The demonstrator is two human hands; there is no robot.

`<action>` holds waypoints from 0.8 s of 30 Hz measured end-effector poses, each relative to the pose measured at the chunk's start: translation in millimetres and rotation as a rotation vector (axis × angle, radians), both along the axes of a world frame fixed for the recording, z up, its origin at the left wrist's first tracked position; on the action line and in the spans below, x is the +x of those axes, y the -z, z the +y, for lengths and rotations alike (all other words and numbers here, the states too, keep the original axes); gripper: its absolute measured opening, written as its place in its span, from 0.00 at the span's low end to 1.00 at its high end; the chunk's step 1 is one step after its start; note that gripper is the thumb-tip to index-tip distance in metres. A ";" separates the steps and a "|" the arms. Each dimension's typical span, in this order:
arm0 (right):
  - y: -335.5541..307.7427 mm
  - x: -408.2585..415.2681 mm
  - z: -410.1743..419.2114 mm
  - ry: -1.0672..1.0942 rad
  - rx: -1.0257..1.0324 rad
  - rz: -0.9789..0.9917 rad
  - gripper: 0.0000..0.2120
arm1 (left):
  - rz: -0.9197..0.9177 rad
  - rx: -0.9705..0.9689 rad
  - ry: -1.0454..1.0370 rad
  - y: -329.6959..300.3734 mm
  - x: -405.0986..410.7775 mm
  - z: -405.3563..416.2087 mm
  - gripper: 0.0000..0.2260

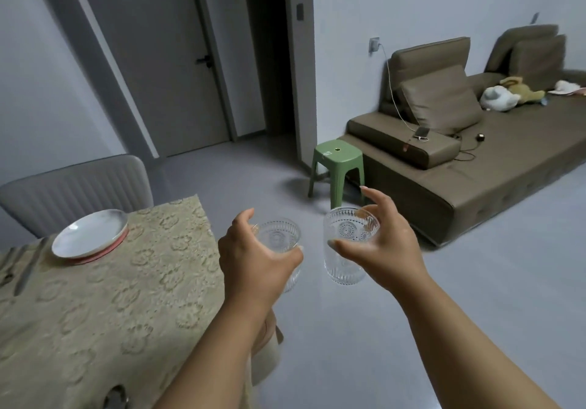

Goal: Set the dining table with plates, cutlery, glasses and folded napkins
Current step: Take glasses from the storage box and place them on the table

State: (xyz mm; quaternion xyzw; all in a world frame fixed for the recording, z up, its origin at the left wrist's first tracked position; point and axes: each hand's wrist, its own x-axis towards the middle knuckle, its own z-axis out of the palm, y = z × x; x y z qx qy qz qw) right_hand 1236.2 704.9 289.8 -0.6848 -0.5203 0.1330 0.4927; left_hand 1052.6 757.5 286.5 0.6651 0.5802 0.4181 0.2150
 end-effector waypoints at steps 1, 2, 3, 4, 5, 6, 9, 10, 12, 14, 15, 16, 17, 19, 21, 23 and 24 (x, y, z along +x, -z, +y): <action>0.0 11.7 18.8 -0.021 0.002 -0.006 0.45 | -0.002 0.004 -0.017 1.0 11.1 16.1 0.41; -0.6 24.1 37.6 -0.045 0.002 -0.014 0.45 | -0.008 0.010 -0.043 2.0 22.9 31.8 0.40; -2.2 36.2 56.5 -0.071 0.000 -0.023 0.45 | -0.019 0.014 -0.071 2.9 34.6 47.3 0.40; -4.0 48.4 76.0 -0.094 -0.004 -0.034 0.45 | -0.034 0.015 -0.098 3.5 46.5 63.5 0.40; -5.9 60.4 95.1 -0.115 -0.008 -0.044 0.46 | -0.050 0.011 -0.125 4.5 58.3 79.0 0.40; -7.3 71.5 113.3 -0.135 -0.010 -0.053 0.46 | -0.063 0.004 -0.152 5.6 68.9 93.6 0.40; -6.5 98.3 167.6 -0.174 -0.010 -0.057 0.46 | -0.076 -0.014 -0.221 10.0 92.8 135.1 0.41; -4.7 104.5 184.7 -0.182 -0.012 -0.054 0.46 | -0.070 -0.027 -0.236 11.4 97.9 148.1 0.41; -0.1 112.3 217.2 -0.207 -0.018 -0.043 0.45 | -0.048 -0.052 -0.262 14.6 103.1 174.0 0.41; 4.9 115.6 249.7 -0.236 -0.029 -0.032 0.45 | -0.032 -0.057 -0.309 17.2 104.3 201.5 0.41; 7.0 115.9 267.1 -0.250 -0.035 -0.027 0.45 | -0.029 -0.057 -0.339 18.4 104.3 216.6 0.41; 9.1 115.8 285.5 -0.264 -0.040 -0.026 0.45 | -0.028 -0.061 -0.367 19.5 104.3 232.5 0.41; 11.4 115.3 304.9 -0.276 -0.043 -0.029 0.45 | -0.027 -0.066 -0.390 20.4 104.6 249.6 0.40; 14.4 112.5 345.4 -0.298 -0.040 -0.031 0.45 | -0.025 -0.067 -0.416 21.5 103.9 285.0 0.41; 15.6 106.5 388.9 -0.318 -0.032 -0.021 0.46 | -0.024 -0.059 -0.432 23.1 99.5 323.8 0.41; 14.9 97.4 433.9 -0.337 -0.028 -0.025 0.46 | -0.015 -0.060 -0.435 23.3 91.1 365.5 0.41; 13.1 92.2 457.5 -0.348 -0.026 -0.032 0.47 | -0.012 -0.061 -0.438 22.2 86.0 387.9 0.41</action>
